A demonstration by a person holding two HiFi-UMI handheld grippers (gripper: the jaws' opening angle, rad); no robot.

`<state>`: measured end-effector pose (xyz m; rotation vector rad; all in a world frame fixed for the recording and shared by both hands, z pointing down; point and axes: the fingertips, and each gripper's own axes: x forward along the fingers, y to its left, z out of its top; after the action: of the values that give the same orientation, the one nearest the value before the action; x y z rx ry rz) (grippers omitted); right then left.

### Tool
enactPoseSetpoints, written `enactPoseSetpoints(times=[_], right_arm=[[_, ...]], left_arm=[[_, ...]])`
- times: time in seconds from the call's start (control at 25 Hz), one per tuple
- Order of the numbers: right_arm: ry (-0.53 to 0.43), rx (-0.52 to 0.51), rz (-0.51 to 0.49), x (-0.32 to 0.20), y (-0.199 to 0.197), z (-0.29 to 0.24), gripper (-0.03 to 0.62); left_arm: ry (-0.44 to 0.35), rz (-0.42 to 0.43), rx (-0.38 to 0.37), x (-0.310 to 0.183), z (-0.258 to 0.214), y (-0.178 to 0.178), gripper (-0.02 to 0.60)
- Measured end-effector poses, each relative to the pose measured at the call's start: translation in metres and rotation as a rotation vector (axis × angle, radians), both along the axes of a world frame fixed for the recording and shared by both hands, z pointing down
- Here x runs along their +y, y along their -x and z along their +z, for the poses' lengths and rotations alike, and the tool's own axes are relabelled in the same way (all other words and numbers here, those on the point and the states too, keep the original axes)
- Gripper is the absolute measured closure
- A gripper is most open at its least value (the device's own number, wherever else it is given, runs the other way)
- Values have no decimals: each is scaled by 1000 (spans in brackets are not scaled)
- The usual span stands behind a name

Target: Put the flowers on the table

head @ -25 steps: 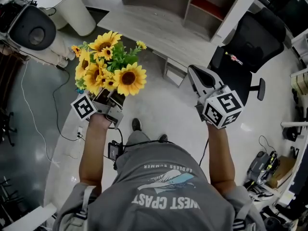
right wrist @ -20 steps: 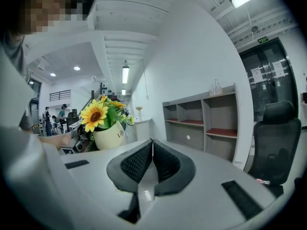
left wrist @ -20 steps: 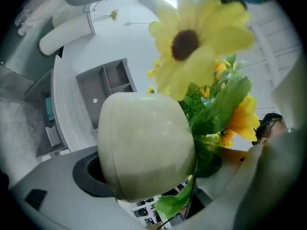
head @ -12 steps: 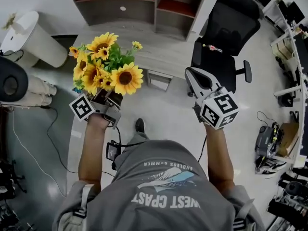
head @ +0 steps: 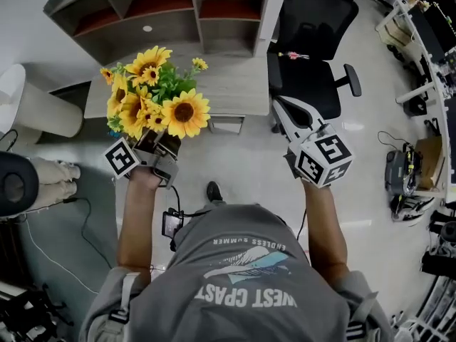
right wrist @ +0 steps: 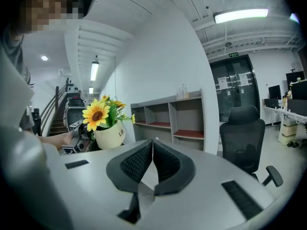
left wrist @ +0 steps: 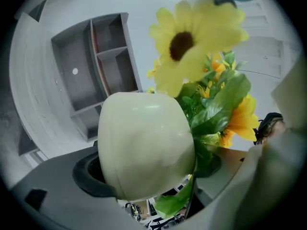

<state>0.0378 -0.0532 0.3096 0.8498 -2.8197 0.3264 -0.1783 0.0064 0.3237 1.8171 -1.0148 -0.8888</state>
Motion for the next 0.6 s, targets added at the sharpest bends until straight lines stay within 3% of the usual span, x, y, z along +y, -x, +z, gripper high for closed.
enactPoseSetpoints(times=[0.6], right_arm=[[-14,22,224,29,-14,9,565]], left_arm=[[-2,199,7,-18,20,0,130]])
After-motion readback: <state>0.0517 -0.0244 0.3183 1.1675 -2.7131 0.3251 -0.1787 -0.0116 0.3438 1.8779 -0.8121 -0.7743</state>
